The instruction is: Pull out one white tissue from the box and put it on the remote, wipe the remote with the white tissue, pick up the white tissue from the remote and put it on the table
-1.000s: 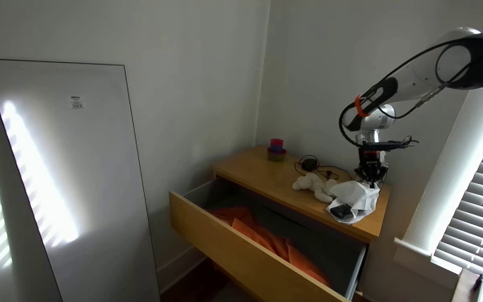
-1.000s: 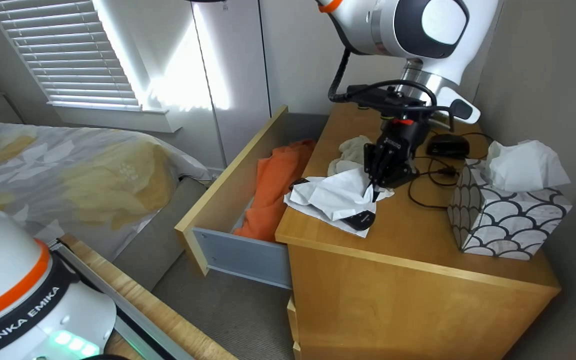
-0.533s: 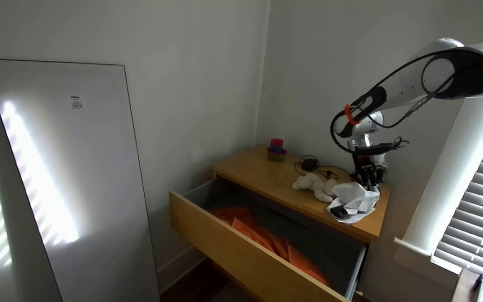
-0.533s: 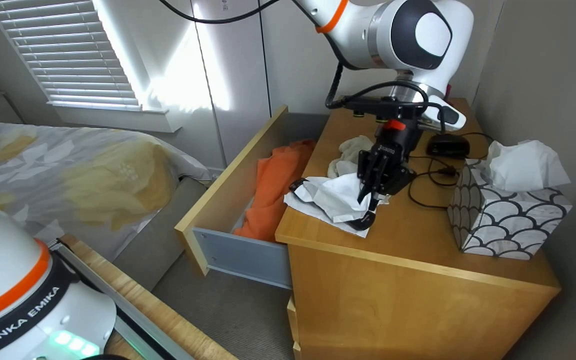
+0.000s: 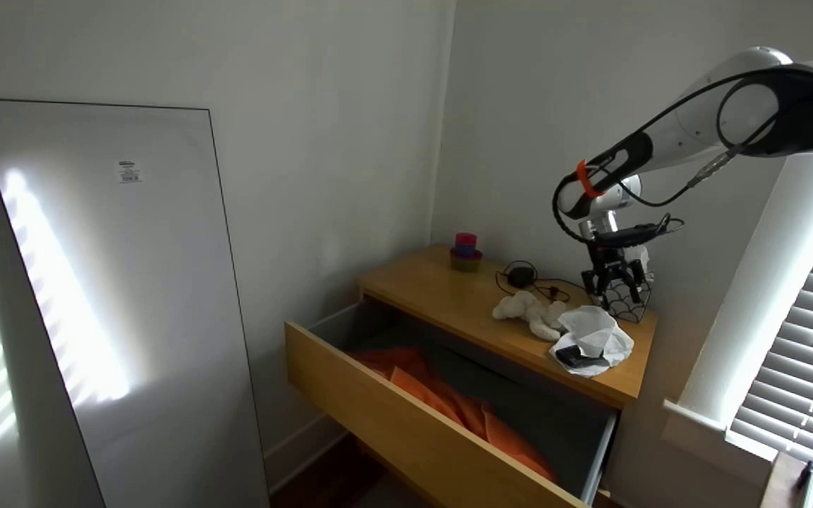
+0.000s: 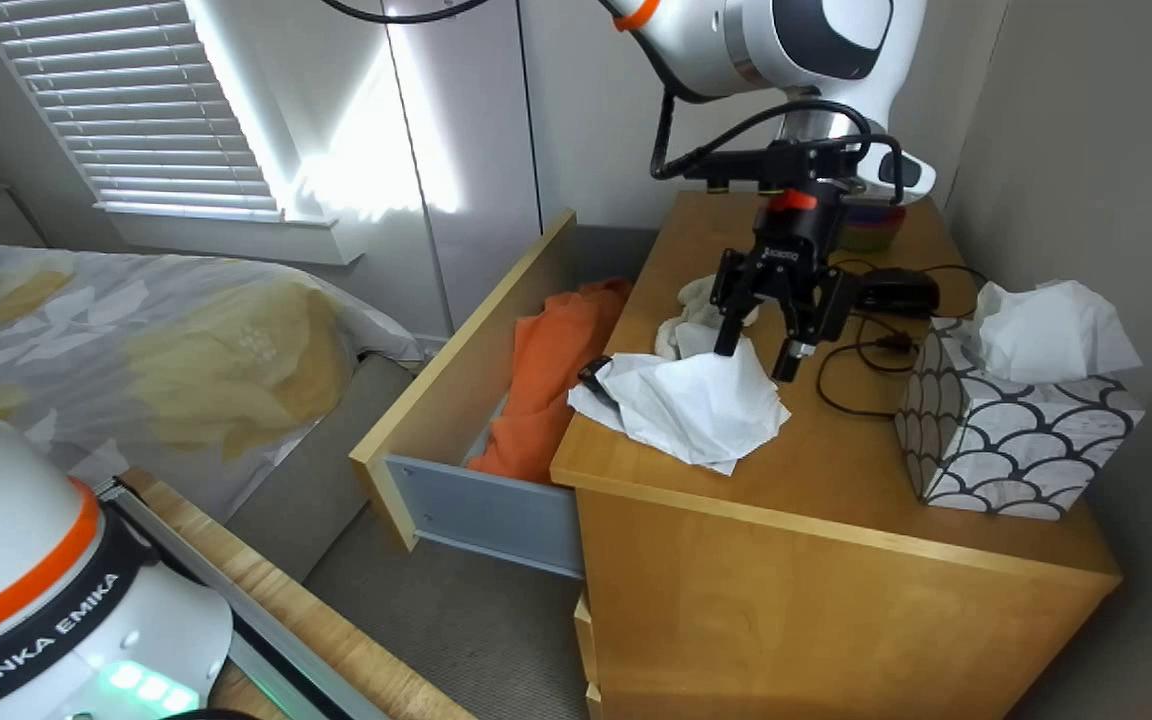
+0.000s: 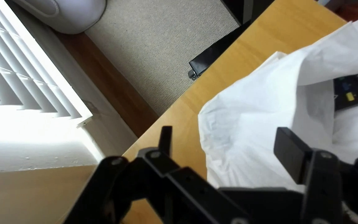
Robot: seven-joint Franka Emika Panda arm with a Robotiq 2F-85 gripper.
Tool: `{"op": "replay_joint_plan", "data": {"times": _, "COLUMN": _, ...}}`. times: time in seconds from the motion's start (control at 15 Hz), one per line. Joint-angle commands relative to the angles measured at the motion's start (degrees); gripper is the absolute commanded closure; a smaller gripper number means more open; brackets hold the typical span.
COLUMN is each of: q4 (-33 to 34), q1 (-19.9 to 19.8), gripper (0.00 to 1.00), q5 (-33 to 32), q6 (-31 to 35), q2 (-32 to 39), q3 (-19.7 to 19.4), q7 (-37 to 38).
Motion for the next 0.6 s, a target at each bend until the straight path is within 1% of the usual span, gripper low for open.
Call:
{"op": "replay_joint_plan", "data": {"times": 0.0, "q4": -4.7, "q1": -0.4, "gripper": 0.00, "q5": 1.1, "q6": 3.0, "q2": -4.2, "q3": 2.7, "q7": -5.6}}
{"op": "replay_joint_plan", "data": {"times": 0.07, "q4": -5.5, "q1": -1.4, "gripper": 0.00, "q5": 3.6, "q6": 3.8, "q2": -5.1, "q3": 3.8, "q7": -7.8}}
{"op": "replay_joint_plan", "data": {"times": 0.13, "q4": -6.4, "q1": -2.0, "gripper": 0.00, "q5": 5.6, "q6": 2.8, "q2": -6.1, "q3": 4.5, "q7": -9.5}}
{"op": "replay_joint_plan", "data": {"times": 0.2, "q4": -8.4, "q1": -2.3, "gripper": 0.00, "q5": 6.9, "q6": 3.6, "q2": -8.3, "q3": 4.9, "q7": -11.5}}
{"op": "replay_joint_plan", "data": {"times": 0.27, "q4": -10.6, "q1": -2.5, "gripper": 0.00, "q5": 8.2, "q6": 2.7, "q2": -11.2, "q3": 5.2, "q7": -13.7}}
{"op": "replay_joint_plan", "data": {"times": 0.33, "q4": -3.9, "q1": -0.8, "gripper": 0.00, "q5": 5.5, "q6": 1.3, "q2": -4.7, "q3": 3.7, "q7": -9.6}}
{"op": "replay_joint_plan", "data": {"times": 0.53, "q4": -7.1, "q1": -1.3, "gripper": 0.00, "q5": 7.2, "q6": 1.3, "q2": -8.8, "q3": 4.0, "q7": -12.4}}
